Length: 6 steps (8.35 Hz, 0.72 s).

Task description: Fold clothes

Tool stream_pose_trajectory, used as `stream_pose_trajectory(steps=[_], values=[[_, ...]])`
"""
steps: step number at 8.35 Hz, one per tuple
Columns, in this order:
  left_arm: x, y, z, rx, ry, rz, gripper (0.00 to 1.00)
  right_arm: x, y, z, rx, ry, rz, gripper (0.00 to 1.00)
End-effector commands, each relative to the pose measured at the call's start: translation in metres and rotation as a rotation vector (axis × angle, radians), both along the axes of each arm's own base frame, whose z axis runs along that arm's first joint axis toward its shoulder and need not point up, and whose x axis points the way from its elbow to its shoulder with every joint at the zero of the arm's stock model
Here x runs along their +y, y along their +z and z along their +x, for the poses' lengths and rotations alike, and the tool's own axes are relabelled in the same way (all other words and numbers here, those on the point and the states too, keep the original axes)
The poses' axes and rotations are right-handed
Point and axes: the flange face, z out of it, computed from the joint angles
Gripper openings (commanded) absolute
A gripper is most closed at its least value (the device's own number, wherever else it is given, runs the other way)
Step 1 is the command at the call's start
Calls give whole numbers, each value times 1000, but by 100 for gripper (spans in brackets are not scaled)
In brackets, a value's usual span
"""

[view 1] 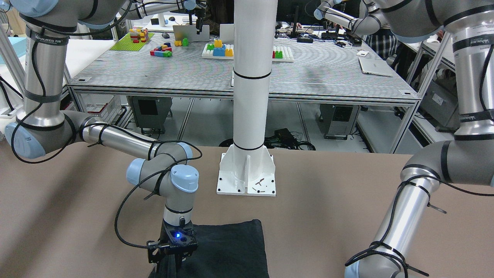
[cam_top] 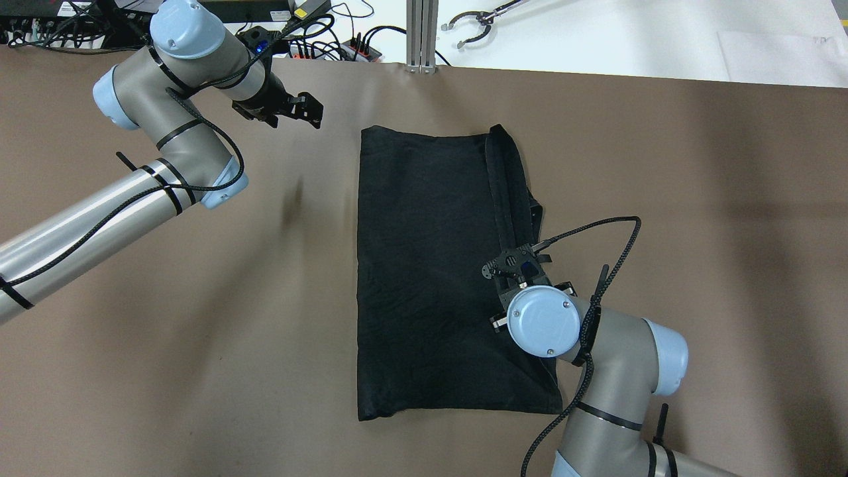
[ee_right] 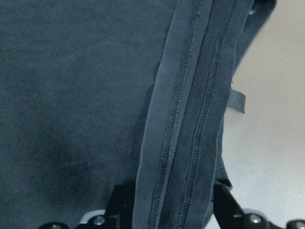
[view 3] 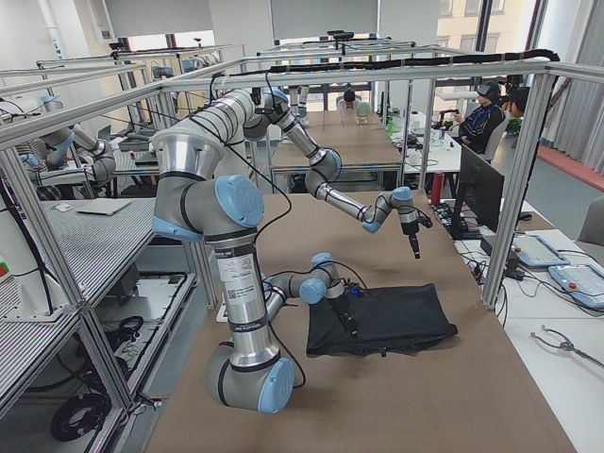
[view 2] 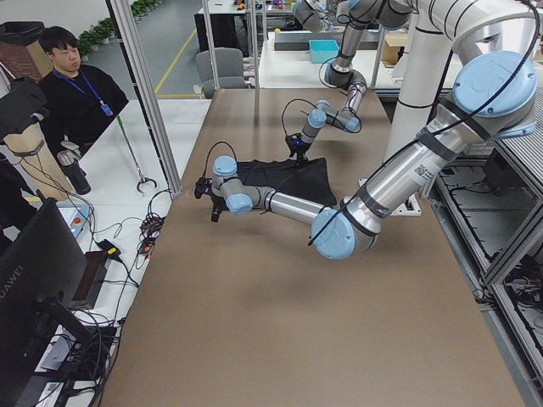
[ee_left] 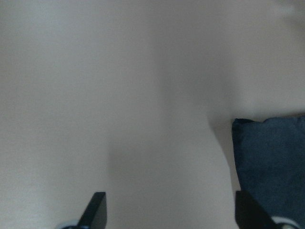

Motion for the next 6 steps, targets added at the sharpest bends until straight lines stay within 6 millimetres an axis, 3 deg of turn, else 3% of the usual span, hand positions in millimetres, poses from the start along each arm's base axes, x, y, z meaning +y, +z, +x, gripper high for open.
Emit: stream_pose_trajectory(steps=[1,4,6], values=[[0,1,0,-1,0,-1,95,-11,21,-17,-12,-1,7,70],[0,-1,0,0,0,1,95,-19,16,-12,-13,3,15,69],[0,0,0,-2,-4,2,95,-52,27,22,10,-27,11,68]])
